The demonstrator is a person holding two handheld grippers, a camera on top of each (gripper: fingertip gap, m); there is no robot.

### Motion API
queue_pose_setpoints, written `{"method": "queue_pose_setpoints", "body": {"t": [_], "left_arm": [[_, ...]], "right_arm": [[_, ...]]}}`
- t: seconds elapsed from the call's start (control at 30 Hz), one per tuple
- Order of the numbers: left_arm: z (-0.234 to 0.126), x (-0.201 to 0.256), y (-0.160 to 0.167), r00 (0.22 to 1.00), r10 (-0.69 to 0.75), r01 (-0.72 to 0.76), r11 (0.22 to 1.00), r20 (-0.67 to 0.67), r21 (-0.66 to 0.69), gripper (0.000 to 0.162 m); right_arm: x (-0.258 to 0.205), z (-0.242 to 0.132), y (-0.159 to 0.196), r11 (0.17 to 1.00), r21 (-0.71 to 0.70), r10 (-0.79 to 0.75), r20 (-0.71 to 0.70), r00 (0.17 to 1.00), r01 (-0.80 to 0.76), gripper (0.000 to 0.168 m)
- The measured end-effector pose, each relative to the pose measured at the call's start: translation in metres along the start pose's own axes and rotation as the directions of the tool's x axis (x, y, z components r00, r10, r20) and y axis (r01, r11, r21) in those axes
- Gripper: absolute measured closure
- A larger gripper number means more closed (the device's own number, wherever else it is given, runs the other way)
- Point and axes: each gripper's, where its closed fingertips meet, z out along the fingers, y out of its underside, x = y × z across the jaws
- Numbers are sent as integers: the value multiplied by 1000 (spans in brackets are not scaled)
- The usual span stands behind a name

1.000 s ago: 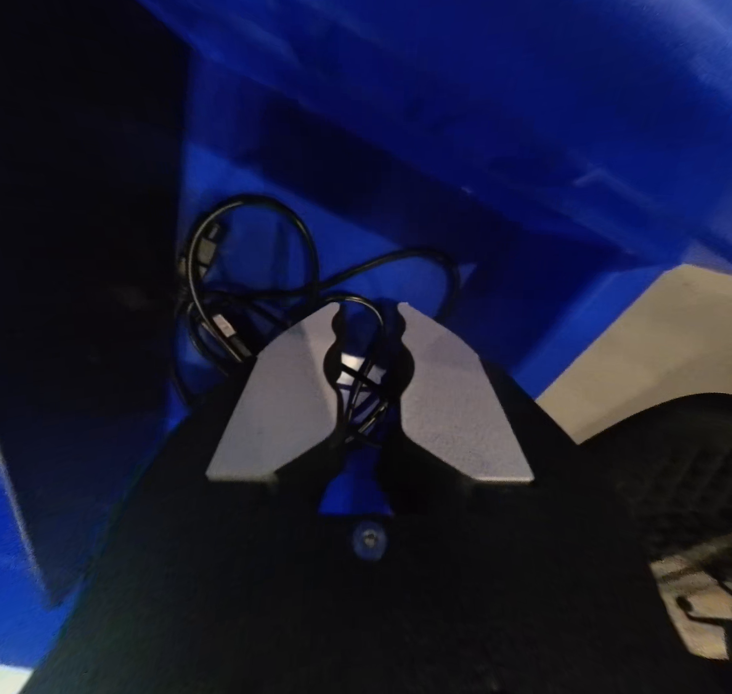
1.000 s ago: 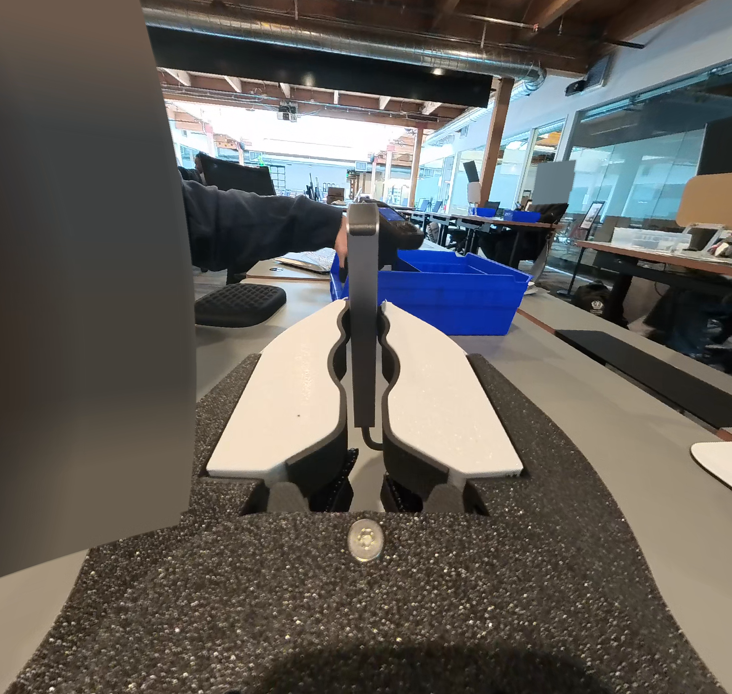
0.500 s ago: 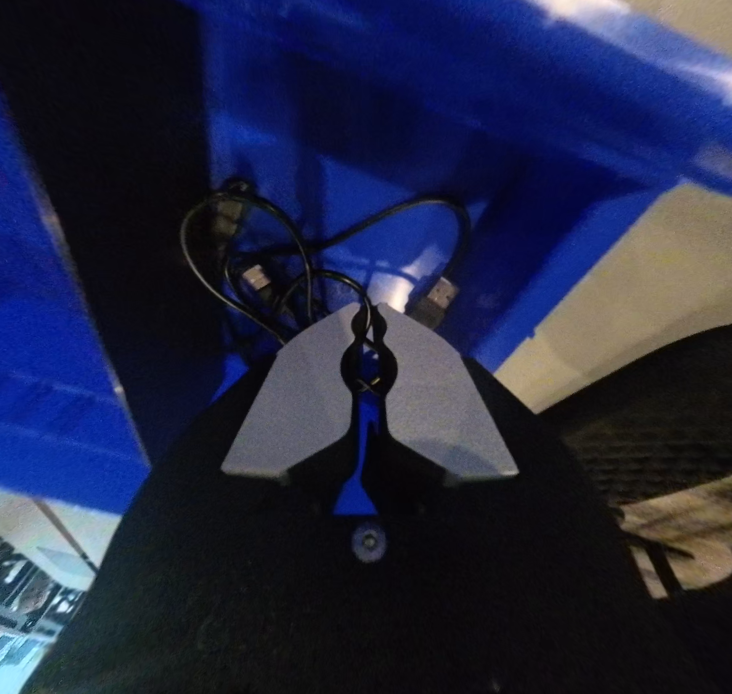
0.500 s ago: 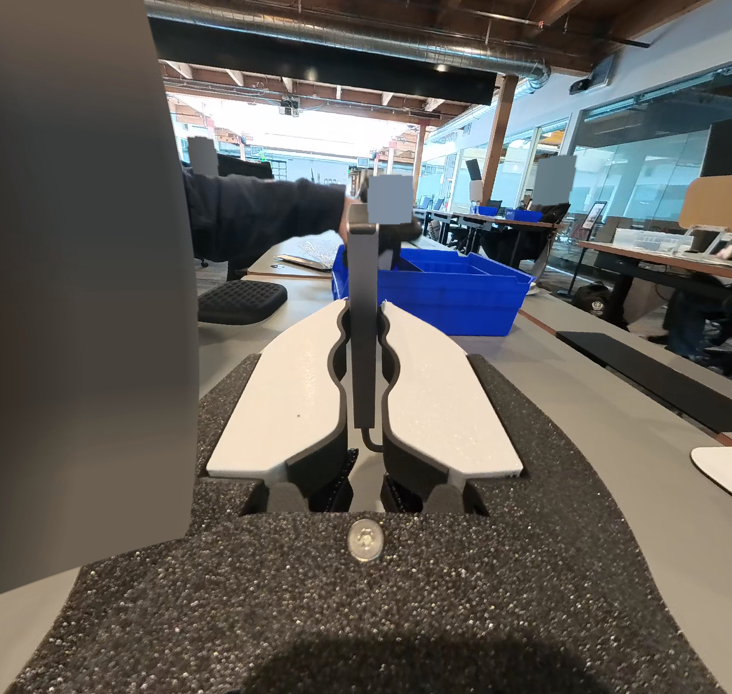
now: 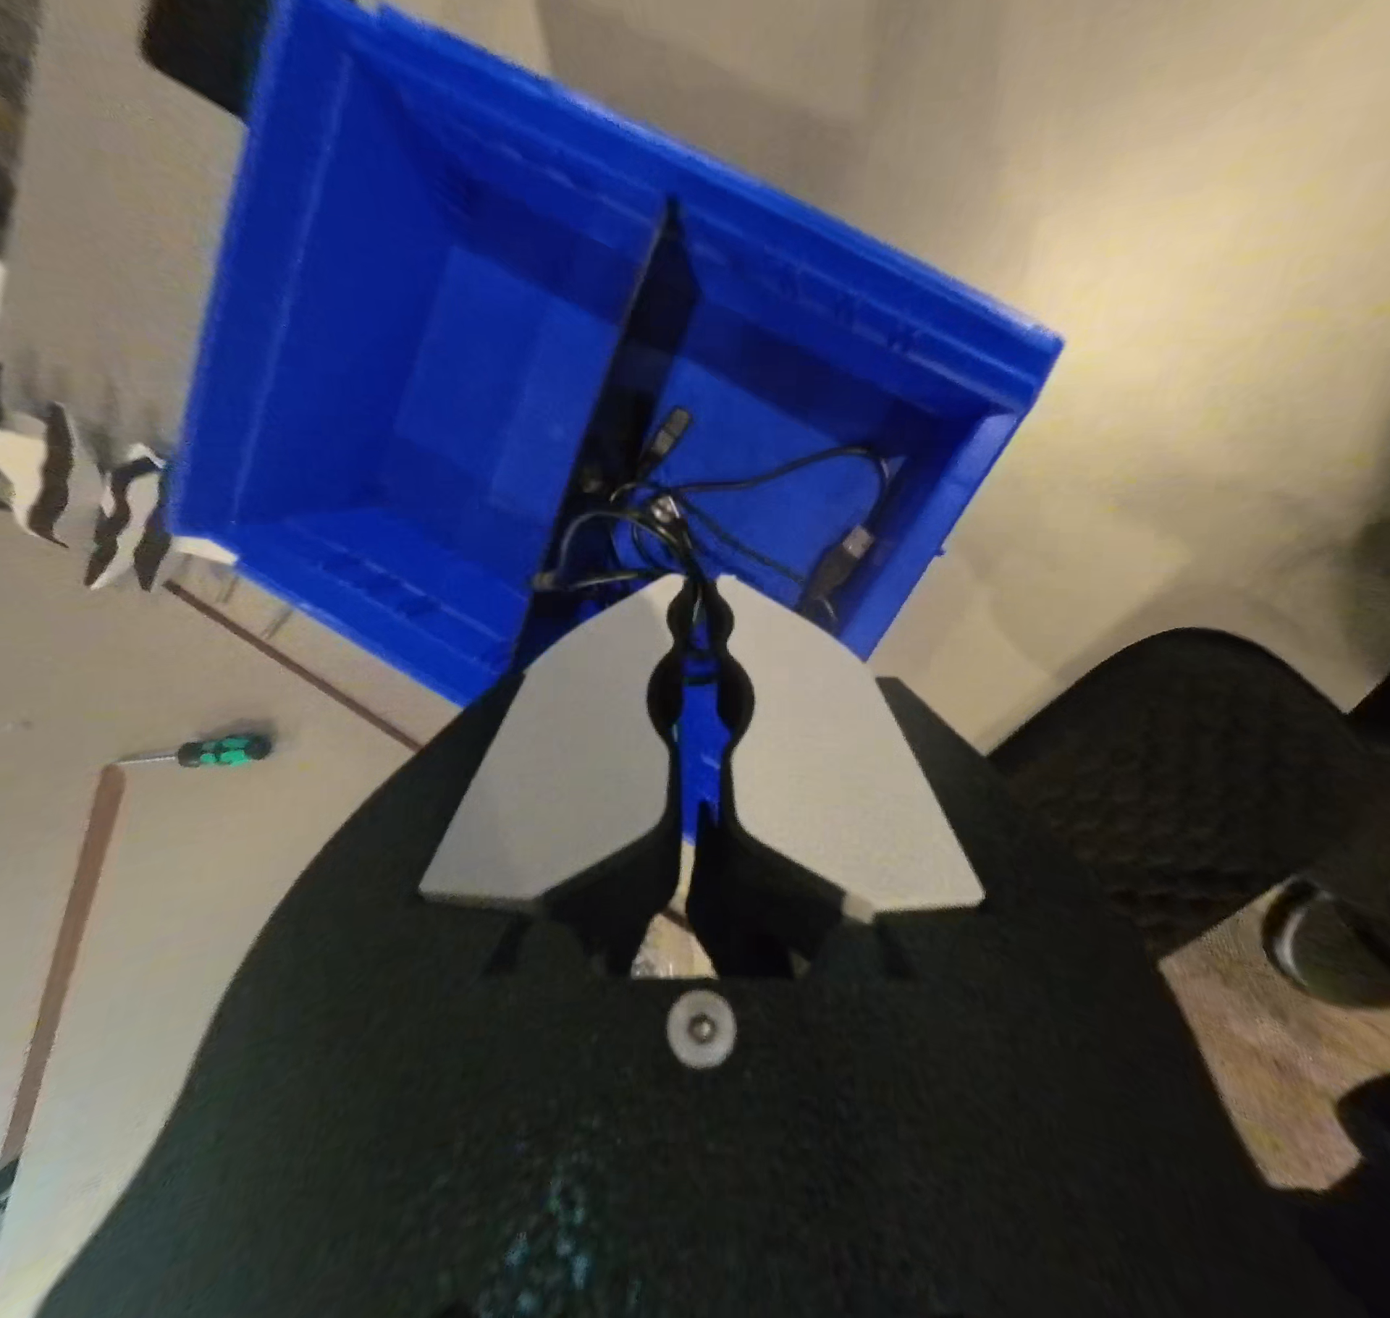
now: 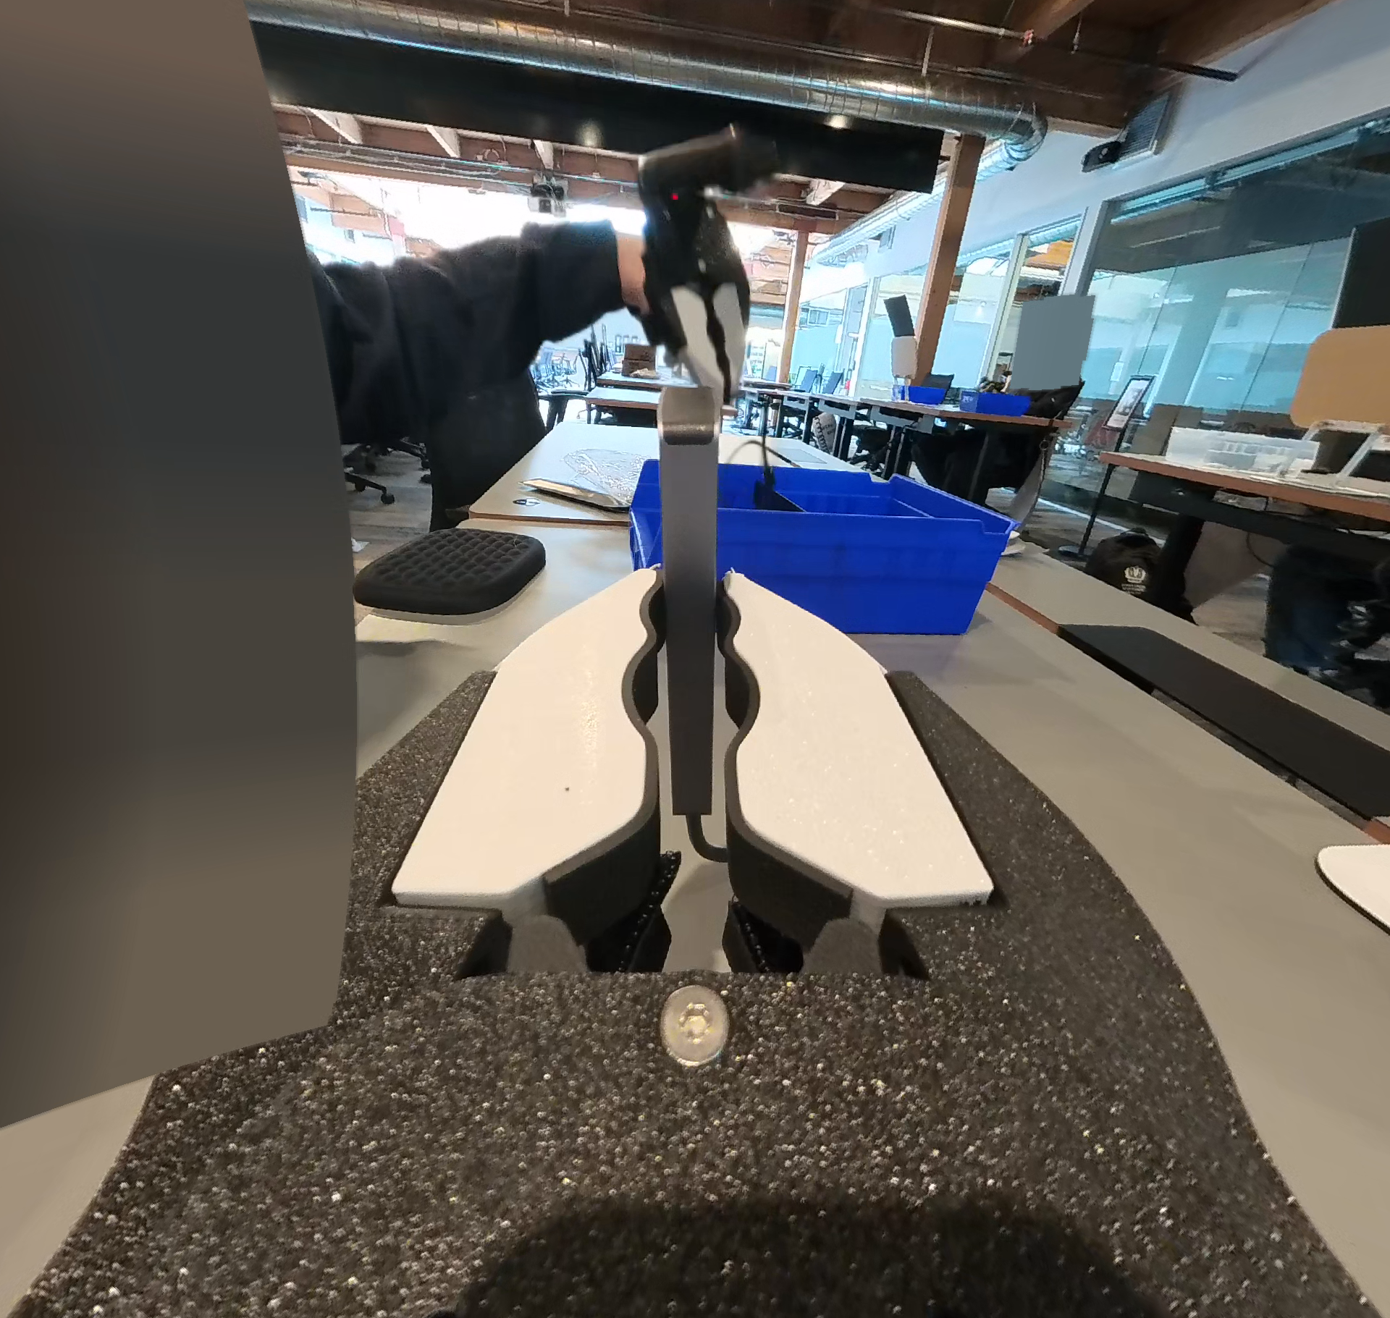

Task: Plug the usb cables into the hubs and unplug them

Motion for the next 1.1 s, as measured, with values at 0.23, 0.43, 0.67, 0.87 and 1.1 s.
{"method": "queue_pose_setpoints", "body": {"t": [0.23, 0.43, 0.67, 0.87, 1.1], "left_arm": [[-33, -14, -22, 989, 20, -47, 982, 143, 183, 159], [-49, -13, -49, 976, 58, -115, 954, 208, 276, 159], [-101, -30, -102, 922, 93, -234, 907, 376, 351, 159], [-150, -45, -130, 871, 94, -280, 901, 482, 331, 159], [-180, -60, -143, 772, 61, -326, 893, 633, 311, 159]], "right_arm": [[1, 0, 2, 1000, -2, 6, -3, 1000, -6, 156], [1, 0, 2, 1000, 0, 9, -3, 1000, -9, 156], [3, -3, -1, 1000, 21, 18, -10, 1000, -17, 156], [3, -2, -3, 1000, 24, 19, -5, 1000, -19, 156], [2, -2, -3, 1000, 24, 15, -4, 1000, -15, 156]]}}
